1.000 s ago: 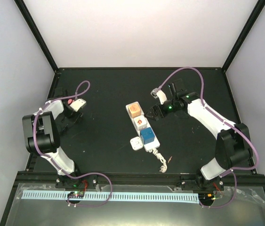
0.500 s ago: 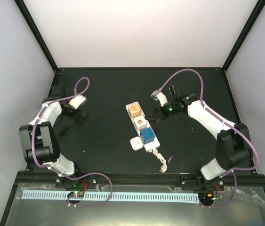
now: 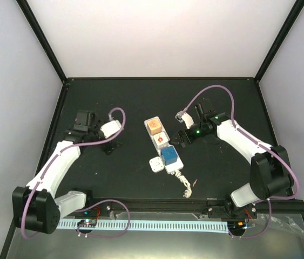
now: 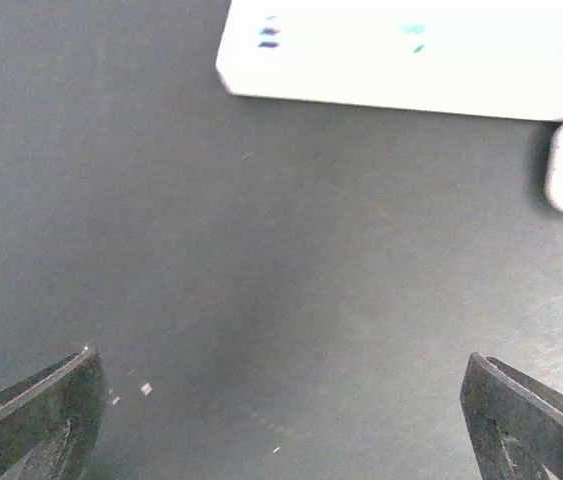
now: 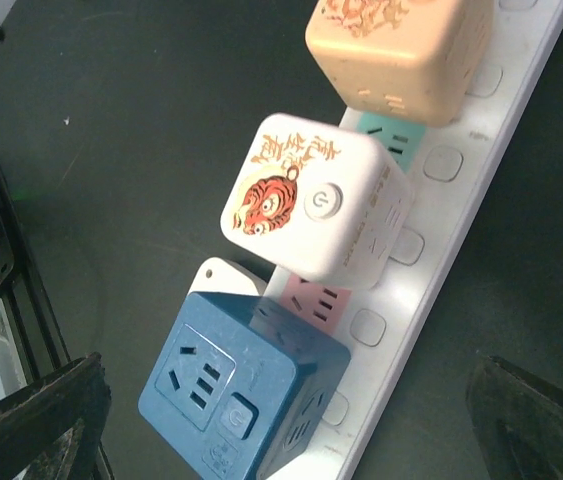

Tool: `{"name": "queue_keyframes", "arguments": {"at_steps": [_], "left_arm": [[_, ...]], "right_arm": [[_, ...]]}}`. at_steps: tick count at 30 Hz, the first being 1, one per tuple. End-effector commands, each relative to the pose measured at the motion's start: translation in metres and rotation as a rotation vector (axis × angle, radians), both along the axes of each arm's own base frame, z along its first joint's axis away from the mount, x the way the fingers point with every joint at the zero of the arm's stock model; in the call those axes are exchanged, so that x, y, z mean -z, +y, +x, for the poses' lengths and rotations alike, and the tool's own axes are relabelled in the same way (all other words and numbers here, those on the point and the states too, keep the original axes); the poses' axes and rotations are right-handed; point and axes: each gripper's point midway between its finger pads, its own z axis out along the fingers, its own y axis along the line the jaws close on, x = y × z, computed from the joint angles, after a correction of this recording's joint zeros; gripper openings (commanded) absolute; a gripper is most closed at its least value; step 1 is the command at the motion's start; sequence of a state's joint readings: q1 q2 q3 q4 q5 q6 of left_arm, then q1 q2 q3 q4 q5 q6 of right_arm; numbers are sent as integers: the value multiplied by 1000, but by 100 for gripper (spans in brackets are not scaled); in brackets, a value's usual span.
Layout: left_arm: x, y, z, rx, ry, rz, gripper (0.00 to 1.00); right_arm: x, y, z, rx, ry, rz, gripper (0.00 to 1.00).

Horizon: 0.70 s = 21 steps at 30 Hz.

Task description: Pull the plug off the socket

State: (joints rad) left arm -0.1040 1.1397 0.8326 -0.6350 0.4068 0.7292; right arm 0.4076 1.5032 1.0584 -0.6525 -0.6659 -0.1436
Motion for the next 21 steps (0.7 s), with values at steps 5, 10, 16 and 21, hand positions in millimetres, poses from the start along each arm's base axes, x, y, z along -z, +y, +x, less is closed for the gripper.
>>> {"name": "queue_keyframes", "arguments": {"at_steps": [5,10,16,21], "left_arm": [[-21,-67,-24,159,-86,-67,99],[-2,-97,-38,180,-36,-51,99],[23,-128,-59,234,-24,-40,99],[40,-152,-68,260,27,-13,99]], "right_arm": [[6,-2,-12,16,58,32,100],[14,1,-17,19,100,58,100],[26,2,-20,25,140,58,99],[39,3,-23,30,170,48,99]]}}
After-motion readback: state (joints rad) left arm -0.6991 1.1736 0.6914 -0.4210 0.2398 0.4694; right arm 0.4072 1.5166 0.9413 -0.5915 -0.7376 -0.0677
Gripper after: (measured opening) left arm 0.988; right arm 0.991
